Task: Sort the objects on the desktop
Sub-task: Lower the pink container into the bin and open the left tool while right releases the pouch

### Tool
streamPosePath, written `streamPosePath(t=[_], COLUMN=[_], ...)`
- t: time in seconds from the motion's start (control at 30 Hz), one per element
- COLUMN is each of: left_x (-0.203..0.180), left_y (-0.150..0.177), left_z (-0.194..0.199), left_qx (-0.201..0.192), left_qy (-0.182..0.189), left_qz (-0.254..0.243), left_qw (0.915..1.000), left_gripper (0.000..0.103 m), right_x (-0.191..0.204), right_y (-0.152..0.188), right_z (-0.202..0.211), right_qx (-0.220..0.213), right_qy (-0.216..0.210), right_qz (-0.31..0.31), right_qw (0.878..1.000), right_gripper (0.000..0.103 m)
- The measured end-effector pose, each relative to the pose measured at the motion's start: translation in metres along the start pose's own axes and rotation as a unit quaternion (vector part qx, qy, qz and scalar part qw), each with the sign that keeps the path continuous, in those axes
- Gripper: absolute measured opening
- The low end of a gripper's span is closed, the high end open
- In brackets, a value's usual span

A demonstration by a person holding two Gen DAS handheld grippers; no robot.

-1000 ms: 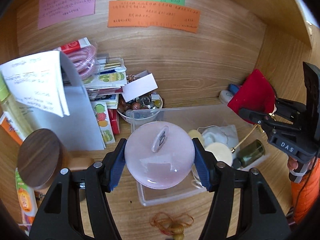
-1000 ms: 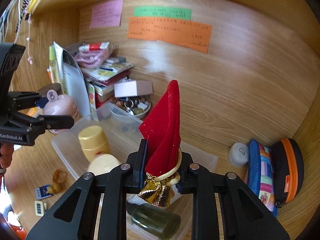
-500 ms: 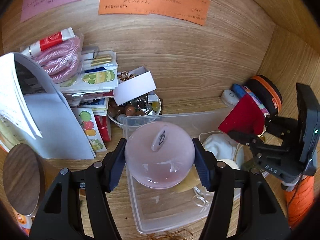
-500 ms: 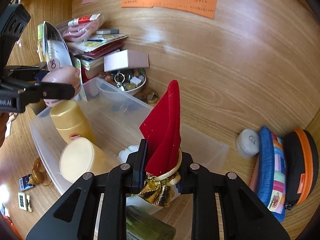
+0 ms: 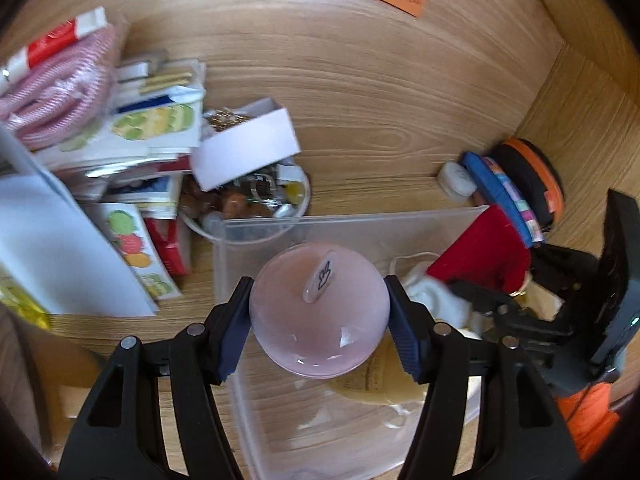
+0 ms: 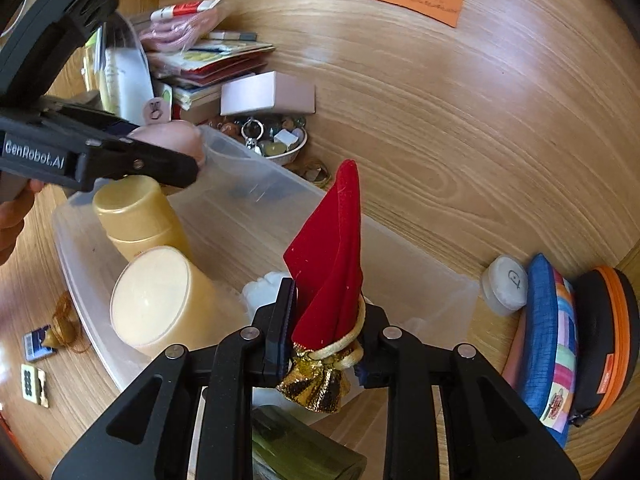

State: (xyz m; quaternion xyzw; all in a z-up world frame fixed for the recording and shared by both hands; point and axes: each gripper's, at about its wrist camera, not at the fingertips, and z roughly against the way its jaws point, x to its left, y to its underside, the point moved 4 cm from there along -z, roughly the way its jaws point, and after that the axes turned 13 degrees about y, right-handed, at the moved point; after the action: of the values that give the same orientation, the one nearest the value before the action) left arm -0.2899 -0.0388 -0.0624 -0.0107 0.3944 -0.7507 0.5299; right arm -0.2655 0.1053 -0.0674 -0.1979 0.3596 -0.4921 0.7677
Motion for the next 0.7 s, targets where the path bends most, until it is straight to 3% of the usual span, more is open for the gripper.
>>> streamPosePath(t=[0.13,0.43,0.5,0.63,0.7], left_x=[-0.001,0.009,0.011,0.011,0.009], left_y=[-0.003,-0.005,-0.005,-0.006,-0.007], left_z=[-0.003,-0.010,-0.011,-0.012,-0.013], left_qx=[0.009,0.036,0.037,0.039,0.038], left_qy=[0.000,0.043,0.040,0.037,0.028], left_qz=[-0.005,0.018,0.022,0.021,0.013], left_qw=[0.9999,0.9983,0.9983,0.9983,0.9988], left_gripper=[0.063,0.063,0.067,0.069,0.070], right_x=[0.002,0.005,0.004,0.002,0.001], right_y=[0.001,0.004,0.004,0.002,0.001], right_z=[-0.004,-0.007,-0.008,-0.006,-0.004], right_qx=[0.013,0.027,0.033,0.027,0.025], right_qy=[0.002,0.015,0.012,0.009,0.007], right_qz=[0.005,0.020,0.017,0.009,0.007], right_qw=[1.000,0.999,0.999,1.000,1.000], right_gripper=[0.023,0.026,0.029,0.050,0.054])
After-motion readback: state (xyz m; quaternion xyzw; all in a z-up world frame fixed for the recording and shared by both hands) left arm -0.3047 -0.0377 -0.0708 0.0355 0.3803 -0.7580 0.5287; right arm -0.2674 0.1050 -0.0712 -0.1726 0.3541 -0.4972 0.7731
